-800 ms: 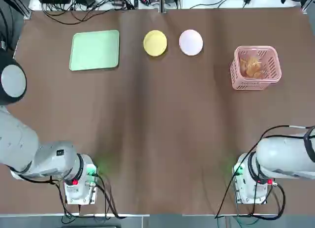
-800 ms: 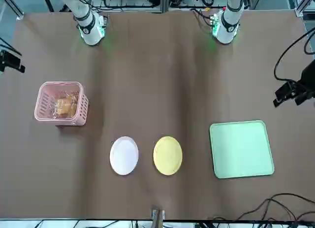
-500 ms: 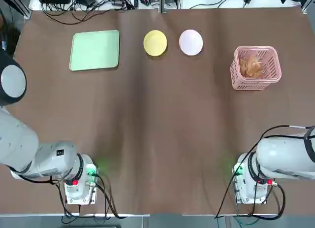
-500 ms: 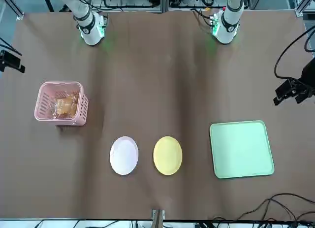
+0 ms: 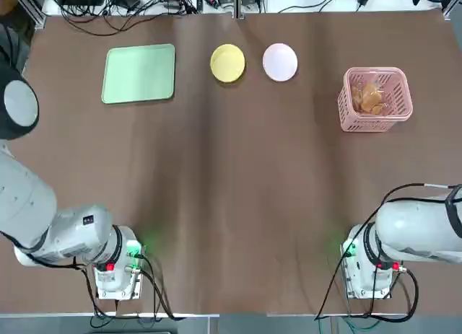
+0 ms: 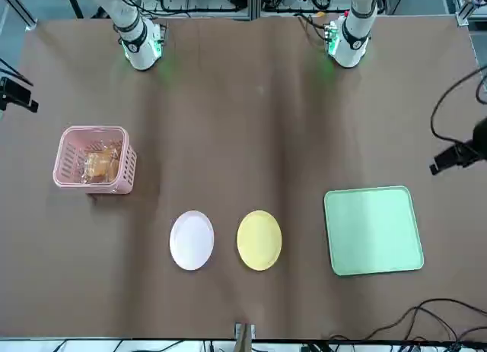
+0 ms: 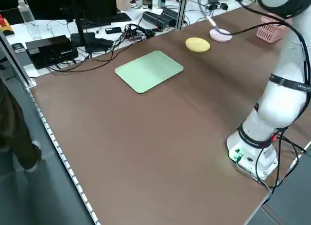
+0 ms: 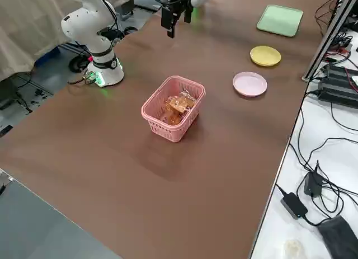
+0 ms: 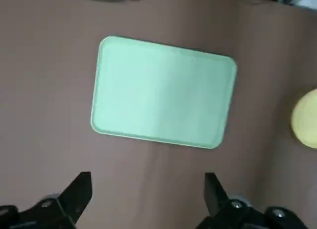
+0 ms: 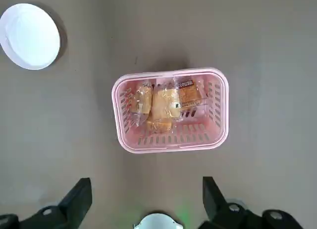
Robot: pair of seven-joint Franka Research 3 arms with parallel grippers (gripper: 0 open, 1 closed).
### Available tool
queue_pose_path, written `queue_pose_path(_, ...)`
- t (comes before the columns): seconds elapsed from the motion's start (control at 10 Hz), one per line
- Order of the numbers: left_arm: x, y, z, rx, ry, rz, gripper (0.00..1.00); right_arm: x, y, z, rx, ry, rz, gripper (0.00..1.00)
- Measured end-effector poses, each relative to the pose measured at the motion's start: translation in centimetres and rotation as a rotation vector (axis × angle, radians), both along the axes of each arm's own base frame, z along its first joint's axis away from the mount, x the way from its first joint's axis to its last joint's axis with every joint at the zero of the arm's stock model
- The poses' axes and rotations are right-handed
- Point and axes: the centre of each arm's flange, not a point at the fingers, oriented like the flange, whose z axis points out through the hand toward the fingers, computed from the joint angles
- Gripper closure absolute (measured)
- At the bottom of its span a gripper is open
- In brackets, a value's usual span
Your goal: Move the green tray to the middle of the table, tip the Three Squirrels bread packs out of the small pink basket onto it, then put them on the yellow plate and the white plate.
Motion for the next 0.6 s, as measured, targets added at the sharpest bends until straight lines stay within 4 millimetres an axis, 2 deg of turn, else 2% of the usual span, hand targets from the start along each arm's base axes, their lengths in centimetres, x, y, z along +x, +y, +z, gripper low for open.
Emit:
queue_pose_path(0.1, 1.0, 1.7, -3.0, 0.006, 0.026, 0.013, 0.00, 0.0, 0.0, 0.0, 0.000, 0.000, 0.000, 0.01)
queue_pose_path(0.2, 2.2, 2.8, -7.0, 0.040, 0.037, 0.012, 0.00, 0.0, 0.0, 0.0, 0.000, 0.001, -0.001, 0.01)
queue_pose_path(0.4, 3.8, 4.6, -17.2, 0.106, 0.019, -0.006, 0.00, 0.0, -0.1, 0.0, 0.000, 0.001, -0.001, 0.01)
queue_pose_path(0.6, 2.8, 7.1, -28.0, 0.092, -0.019, 0.008, 0.00, 0.0, -0.1, 0.0, 0.000, 0.002, -0.002, 0.01)
